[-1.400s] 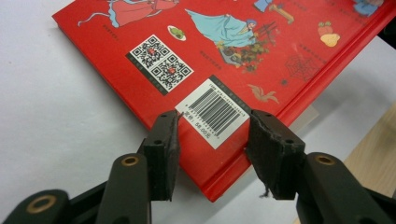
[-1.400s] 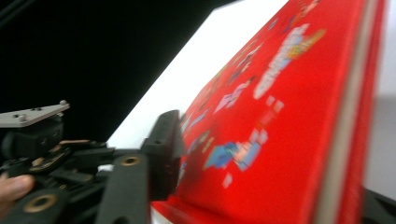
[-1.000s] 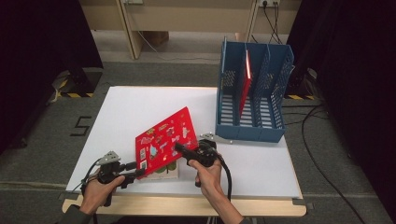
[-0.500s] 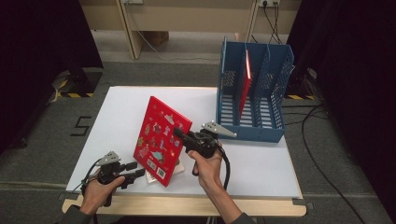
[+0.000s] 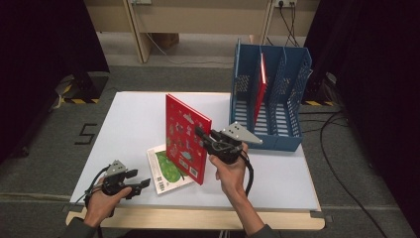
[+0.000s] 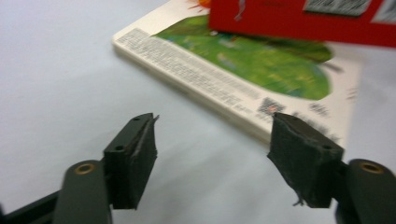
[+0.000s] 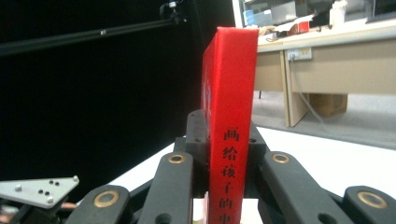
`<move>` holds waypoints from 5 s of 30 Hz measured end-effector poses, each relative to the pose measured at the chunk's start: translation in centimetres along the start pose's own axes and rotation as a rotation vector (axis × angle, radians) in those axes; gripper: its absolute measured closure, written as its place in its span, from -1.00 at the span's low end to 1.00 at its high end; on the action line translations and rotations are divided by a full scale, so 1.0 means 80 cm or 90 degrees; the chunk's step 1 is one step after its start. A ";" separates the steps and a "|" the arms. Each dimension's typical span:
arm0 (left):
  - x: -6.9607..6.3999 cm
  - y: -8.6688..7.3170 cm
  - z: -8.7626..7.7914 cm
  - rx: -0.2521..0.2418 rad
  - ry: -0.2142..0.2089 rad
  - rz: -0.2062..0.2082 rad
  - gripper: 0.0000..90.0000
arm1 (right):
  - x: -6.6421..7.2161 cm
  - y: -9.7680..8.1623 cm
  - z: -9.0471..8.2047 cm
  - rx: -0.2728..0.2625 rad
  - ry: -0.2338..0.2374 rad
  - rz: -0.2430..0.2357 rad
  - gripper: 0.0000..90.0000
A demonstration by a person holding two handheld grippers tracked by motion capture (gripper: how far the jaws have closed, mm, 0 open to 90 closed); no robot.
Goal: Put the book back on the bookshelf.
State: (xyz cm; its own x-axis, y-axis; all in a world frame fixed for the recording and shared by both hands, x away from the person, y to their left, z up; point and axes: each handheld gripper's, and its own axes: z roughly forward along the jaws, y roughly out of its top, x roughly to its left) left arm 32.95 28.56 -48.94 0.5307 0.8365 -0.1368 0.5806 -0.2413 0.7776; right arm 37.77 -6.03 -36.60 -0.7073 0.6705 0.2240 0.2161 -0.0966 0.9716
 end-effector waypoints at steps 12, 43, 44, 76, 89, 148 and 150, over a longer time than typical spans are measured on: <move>0.007 -0.002 0.000 -0.005 0.053 0.006 -0.50 | 0.003 -0.004 -0.009 0.027 0.021 -0.042 0.74; 0.011 -0.004 0.002 0.009 0.051 0.009 -0.49 | 0.016 -0.075 0.021 0.081 0.036 -0.107 0.67; 0.011 -0.004 0.002 0.009 0.051 0.009 -0.49 | 0.015 -0.080 0.023 0.081 0.038 -0.101 0.68; 0.011 -0.005 0.003 0.017 0.051 0.013 -0.48 | 0.014 -0.100 0.041 0.074 0.038 -0.117 0.75; 0.013 -0.005 0.003 0.019 0.049 0.012 -0.48 | 0.009 -0.078 0.031 0.070 0.042 -0.115 0.76; 0.026 -0.003 0.006 0.018 0.070 -0.006 -0.48 | -0.136 0.050 -0.214 -0.085 -0.289 -0.099 0.76; 0.027 -0.003 0.006 0.018 0.069 -0.004 -0.48 | -0.144 0.052 -0.205 -0.089 -0.298 -0.093 0.76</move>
State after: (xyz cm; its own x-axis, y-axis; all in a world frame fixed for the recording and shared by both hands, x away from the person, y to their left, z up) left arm 34.26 30.15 -49.69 0.4577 0.8861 -0.0727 0.6020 -0.2487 0.7588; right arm 35.79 -26.23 -33.87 -0.3395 0.9388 0.0573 0.0226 -0.0527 0.9984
